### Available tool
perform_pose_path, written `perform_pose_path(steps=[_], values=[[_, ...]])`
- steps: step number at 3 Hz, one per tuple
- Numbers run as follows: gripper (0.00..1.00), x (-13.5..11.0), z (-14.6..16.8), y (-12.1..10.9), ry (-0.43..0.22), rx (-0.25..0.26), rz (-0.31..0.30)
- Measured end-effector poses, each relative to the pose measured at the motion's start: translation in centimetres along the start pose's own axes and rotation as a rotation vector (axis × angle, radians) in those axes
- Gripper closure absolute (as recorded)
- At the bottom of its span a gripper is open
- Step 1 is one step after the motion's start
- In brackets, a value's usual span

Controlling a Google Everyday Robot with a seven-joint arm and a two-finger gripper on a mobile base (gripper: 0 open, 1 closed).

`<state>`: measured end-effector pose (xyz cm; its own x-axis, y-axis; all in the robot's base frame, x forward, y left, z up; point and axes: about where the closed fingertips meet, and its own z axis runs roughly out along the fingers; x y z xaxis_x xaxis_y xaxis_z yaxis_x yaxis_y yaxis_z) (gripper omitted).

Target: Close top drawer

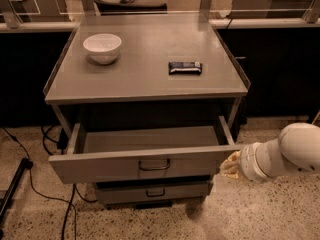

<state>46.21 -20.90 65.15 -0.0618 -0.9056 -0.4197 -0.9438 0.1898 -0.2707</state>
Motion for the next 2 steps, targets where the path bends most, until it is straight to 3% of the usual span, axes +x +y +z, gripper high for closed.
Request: perform_pose_path(steps=[2], values=[[1.00, -1.16, 1.73, -0.64, -0.065, 0.119, -0.062]])
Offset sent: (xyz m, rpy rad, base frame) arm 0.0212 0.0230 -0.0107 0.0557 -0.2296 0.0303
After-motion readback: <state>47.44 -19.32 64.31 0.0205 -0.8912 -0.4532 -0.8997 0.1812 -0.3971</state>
